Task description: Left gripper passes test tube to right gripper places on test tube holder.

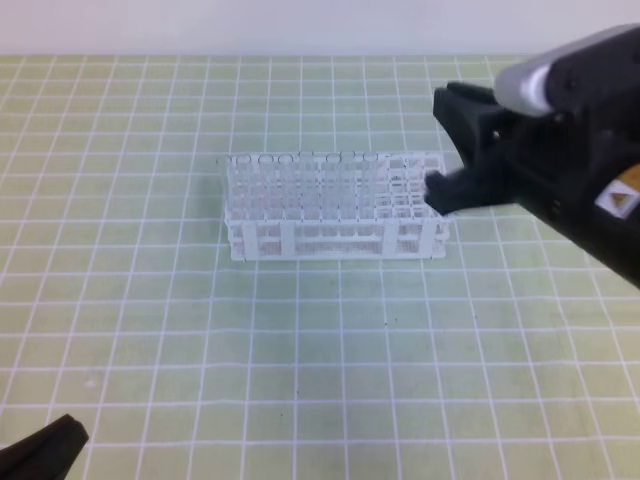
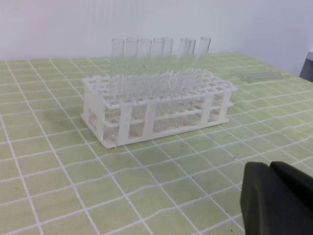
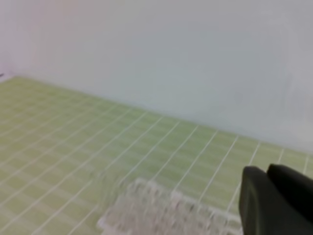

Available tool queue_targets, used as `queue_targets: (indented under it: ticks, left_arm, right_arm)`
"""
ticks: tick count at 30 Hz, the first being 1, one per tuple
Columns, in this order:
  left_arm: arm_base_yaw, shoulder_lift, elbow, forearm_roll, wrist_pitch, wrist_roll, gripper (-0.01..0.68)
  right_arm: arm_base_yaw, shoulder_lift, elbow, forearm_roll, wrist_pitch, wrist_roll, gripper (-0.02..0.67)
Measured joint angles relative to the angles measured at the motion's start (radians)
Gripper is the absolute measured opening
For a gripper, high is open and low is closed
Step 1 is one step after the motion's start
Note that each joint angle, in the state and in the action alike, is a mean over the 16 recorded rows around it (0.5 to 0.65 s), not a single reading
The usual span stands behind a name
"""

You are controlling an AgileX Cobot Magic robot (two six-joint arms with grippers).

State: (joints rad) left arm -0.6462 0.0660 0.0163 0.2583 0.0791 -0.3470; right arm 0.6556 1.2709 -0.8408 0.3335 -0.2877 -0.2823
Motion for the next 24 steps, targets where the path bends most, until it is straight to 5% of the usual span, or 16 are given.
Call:
queue_targets:
  ticks: [7,24]
  left_arm:
    - [0.0,0.0,0.0,0.0,0.009,0.0,-0.002]
    - [0.0,0.001,0.002,0.0,0.009,0.0,-0.002]
  right_arm:
    - [0.0,-0.204,0.073,-0.002,0.209,-0.018,-0.005]
    - [0.0,-0.721,0.436,-0.008,0.417,-0.022,-0.013]
